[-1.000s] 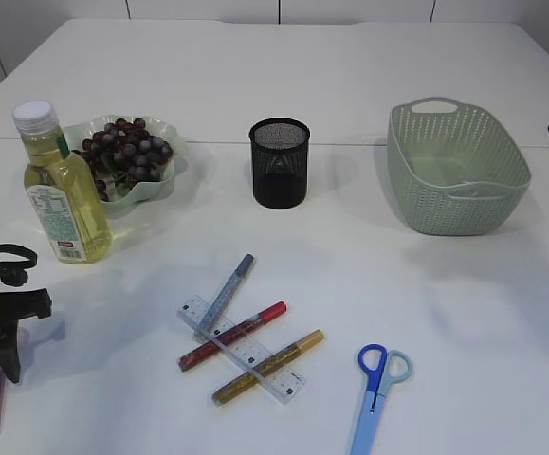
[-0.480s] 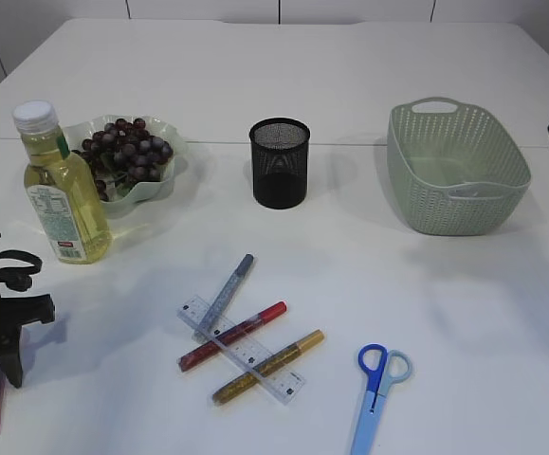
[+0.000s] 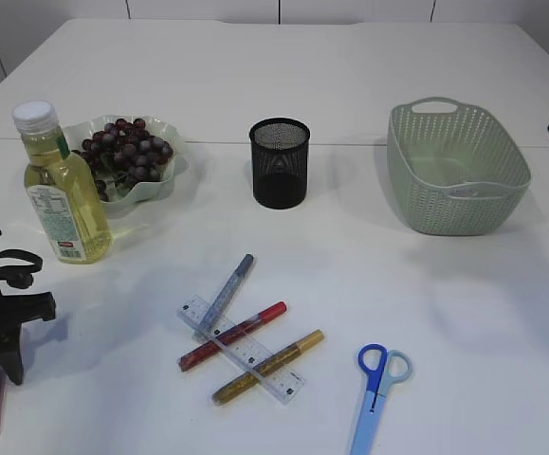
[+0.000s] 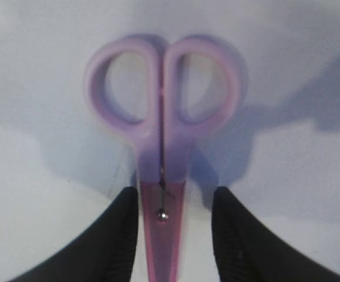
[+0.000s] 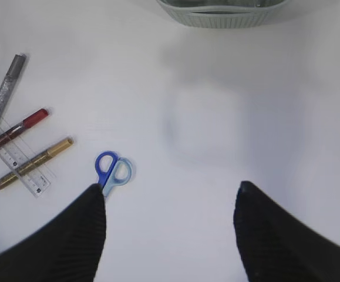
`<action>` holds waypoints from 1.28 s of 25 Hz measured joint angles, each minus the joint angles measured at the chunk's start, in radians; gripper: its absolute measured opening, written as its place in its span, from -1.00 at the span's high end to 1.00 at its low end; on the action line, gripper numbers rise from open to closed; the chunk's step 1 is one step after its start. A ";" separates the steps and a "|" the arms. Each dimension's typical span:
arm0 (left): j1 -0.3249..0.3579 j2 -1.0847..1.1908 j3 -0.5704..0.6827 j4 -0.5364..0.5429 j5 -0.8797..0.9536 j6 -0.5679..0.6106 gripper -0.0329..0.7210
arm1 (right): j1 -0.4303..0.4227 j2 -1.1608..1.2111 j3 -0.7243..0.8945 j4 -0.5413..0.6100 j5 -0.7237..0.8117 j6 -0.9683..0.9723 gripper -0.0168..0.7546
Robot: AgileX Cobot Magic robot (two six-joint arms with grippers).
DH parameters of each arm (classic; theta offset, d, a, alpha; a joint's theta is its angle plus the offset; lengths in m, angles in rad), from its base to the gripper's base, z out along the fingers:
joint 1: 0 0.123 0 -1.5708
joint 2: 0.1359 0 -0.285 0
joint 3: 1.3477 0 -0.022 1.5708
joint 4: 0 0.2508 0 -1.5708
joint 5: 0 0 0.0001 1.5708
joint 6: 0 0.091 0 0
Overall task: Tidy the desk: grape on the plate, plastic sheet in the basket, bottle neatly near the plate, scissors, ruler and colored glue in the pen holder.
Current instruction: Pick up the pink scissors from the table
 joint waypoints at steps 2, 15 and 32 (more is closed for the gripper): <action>0.000 0.002 0.000 0.000 0.000 0.000 0.12 | 0.000 0.000 0.000 0.000 0.000 0.000 -0.42; 0.000 0.019 0.000 -0.004 0.000 0.002 0.12 | 0.000 0.000 0.000 0.000 0.000 0.000 -0.42; 0.000 0.025 -0.010 0.045 0.000 0.008 0.33 | 0.000 0.000 0.000 0.000 0.000 0.000 -0.42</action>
